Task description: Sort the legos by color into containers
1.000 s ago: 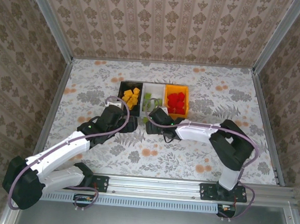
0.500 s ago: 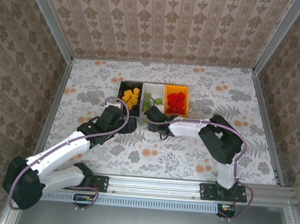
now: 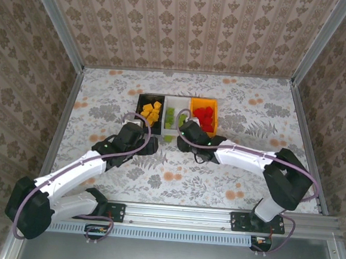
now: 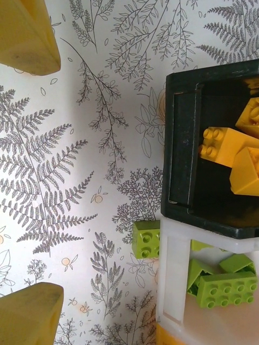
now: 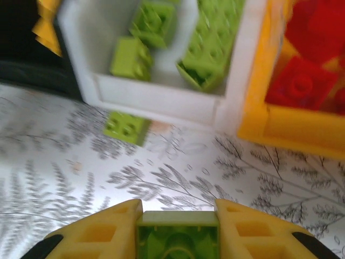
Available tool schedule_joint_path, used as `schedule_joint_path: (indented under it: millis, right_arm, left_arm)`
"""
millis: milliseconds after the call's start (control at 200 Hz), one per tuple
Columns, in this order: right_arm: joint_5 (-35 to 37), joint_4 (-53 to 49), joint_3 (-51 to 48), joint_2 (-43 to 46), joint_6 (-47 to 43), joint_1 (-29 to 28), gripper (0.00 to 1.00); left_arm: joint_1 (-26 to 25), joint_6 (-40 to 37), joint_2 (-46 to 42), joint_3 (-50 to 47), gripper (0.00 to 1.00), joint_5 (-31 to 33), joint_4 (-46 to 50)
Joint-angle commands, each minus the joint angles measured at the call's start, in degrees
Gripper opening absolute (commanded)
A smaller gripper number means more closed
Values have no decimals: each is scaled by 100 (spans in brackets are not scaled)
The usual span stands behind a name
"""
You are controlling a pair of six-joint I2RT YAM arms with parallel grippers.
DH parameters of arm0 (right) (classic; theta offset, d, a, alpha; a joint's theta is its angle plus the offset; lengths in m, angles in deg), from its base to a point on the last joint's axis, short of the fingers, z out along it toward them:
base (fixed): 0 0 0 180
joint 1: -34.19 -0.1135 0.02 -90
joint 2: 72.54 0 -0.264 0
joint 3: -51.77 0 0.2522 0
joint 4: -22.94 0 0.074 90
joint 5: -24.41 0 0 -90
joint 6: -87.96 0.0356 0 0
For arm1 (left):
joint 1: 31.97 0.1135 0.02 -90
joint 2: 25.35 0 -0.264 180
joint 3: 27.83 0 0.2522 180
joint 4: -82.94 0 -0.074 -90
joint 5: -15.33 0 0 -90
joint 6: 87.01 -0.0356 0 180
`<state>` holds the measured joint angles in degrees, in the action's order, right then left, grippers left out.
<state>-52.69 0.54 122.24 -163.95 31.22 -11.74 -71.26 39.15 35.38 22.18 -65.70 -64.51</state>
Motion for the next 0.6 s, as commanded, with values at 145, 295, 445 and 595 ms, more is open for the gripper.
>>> schedule_joint_path:
  millis: [145, 295, 445, 595]
  right_arm:
    - [-375, -404, 1431, -548, -397, 440, 30]
    - [-488, -525, 2331, -1393, -446, 752, 30]
    - [-544, -854, 3167, -2142, -439, 943, 31]
    - [-517, -886, 3490, -2342, -445, 998, 55]
  left_arm:
    - [12, 120, 173, -24, 100, -186, -230]
    - [-56, 49, 385, 65, 100, -238, -237]
    - [-141, 31, 538, 87, 100, -253, -297]
    - [-181, -46, 697, 166, 100, -260, -325]
